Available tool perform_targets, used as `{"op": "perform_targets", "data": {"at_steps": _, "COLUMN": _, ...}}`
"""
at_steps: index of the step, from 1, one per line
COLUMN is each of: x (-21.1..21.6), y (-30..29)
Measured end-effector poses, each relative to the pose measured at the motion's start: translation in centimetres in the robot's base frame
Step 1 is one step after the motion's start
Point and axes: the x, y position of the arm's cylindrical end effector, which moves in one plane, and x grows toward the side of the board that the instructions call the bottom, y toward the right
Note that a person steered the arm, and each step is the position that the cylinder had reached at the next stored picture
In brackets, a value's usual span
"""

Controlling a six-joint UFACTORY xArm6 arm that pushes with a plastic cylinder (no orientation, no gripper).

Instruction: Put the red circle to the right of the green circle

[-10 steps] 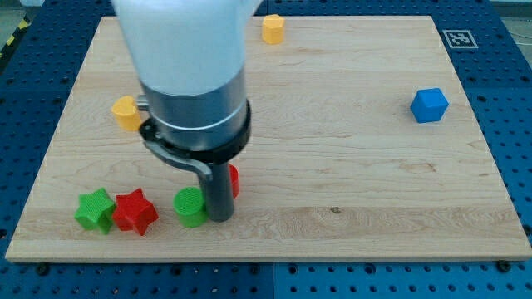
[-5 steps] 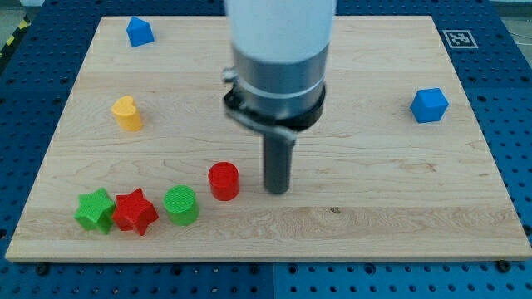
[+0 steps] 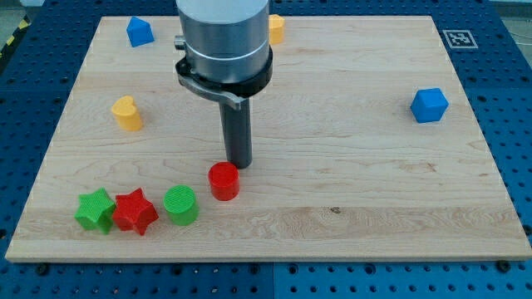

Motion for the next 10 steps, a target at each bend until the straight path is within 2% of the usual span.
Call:
{"op": "perform_targets", "data": {"at_steps": 1, "x": 1.6, "y": -0.5}}
{"op": "perform_targets", "data": {"at_steps": 4, "x": 1.8, "y": 1.5}}
{"op": "perform_targets", "data": {"at_steps": 6, "x": 1.5, "y": -3.0}}
{"op": "perform_targets", "data": {"at_steps": 7, "x": 3.3, "y": -2.8}}
{"op": "perform_targets", "data": {"at_steps": 10, "x": 3.2, "y": -4.4}}
